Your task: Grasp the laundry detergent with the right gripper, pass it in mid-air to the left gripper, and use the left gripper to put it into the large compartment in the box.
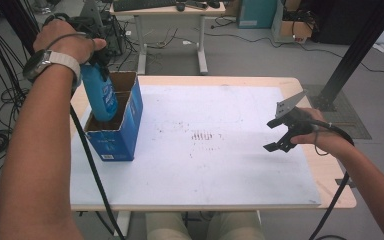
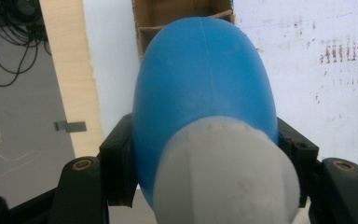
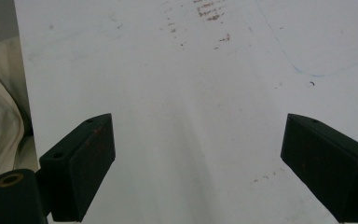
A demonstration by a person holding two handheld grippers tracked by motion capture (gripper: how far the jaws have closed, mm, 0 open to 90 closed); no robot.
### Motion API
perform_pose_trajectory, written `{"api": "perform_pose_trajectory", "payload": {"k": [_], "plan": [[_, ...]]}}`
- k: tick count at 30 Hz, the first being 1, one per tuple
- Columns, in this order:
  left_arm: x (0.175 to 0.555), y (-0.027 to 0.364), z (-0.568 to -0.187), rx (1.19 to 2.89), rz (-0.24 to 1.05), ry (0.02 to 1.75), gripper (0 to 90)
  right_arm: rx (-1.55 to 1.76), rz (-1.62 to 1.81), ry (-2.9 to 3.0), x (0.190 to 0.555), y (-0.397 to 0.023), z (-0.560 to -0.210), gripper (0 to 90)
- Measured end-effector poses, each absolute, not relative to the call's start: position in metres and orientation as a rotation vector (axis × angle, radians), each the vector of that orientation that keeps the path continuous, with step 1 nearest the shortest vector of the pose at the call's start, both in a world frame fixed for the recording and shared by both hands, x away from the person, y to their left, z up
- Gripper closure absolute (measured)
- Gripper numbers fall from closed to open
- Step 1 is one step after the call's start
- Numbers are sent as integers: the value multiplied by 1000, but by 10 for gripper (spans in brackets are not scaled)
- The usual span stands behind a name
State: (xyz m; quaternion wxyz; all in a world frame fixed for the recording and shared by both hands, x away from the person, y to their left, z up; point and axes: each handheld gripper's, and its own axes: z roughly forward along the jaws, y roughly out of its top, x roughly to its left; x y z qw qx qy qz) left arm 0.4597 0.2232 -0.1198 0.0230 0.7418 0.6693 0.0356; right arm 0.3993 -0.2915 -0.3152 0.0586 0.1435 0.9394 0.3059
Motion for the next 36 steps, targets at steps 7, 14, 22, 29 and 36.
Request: {"api": "perform_pose_trajectory", "payload": {"k": [7,14,22,29,36], "plan": [[463,226,-144,2307,110,2075,376,436,932,2835,400,-294,-315,99],[465,228,-163,2316,108,2075,376,437,925,2839,400,-294,-316,98],[468,230,-184,2311,96,2071,375,450,914,2846,400,-293,-318,98],[469,231,-204,2300,94,2079,376,465,908,2850,399,-294,-319,98],[468,232,-218,2288,102,2084,376,478,904,2854,399,-294,-320,98]]}}
